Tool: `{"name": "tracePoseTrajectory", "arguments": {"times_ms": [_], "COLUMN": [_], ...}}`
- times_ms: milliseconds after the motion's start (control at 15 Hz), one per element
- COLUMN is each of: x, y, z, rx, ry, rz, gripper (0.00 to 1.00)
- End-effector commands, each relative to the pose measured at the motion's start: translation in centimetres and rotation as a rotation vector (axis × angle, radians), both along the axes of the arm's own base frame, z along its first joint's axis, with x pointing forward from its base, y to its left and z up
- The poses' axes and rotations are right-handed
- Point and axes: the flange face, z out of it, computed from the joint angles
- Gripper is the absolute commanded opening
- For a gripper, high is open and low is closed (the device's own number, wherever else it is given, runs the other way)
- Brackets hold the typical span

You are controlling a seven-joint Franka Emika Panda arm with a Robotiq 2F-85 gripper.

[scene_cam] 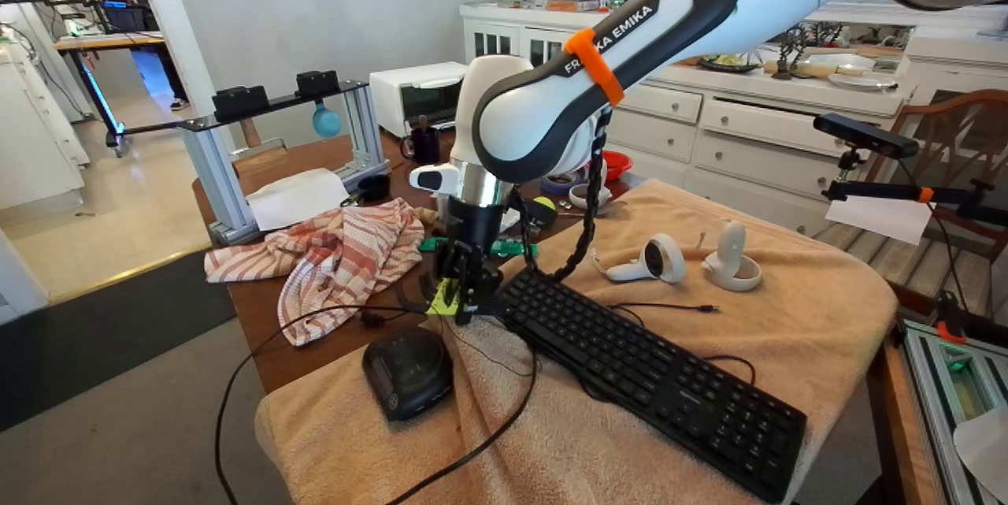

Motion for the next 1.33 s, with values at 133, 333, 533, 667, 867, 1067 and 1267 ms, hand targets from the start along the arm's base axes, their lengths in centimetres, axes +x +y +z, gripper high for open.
{"name": "tracePoseTrajectory", "arguments": {"times_ms": [133,333,533,667,867,1067,1267], "x": [0.1,0.1,0.1,0.1,0.1,0.1,0.0], "y": [0.1,0.2,0.1,0.1,0.2,0.4,0.1], "z": [1.1,1.1,1.2,1.1,1.1,1.9,3.4], "rx": [-0.001,-0.003,-0.003,-0.011,-0.008,0.042,0.063], "ry": [0.025,0.03,0.032,0.036,0.038,0.035,0.022], "rz": [-0.023,-0.027,-0.035,-0.03,-0.029,-0.008,-0.017], "gripper": [0.08,0.17,0.07,0.05,0.06,0.06,0.06]}}
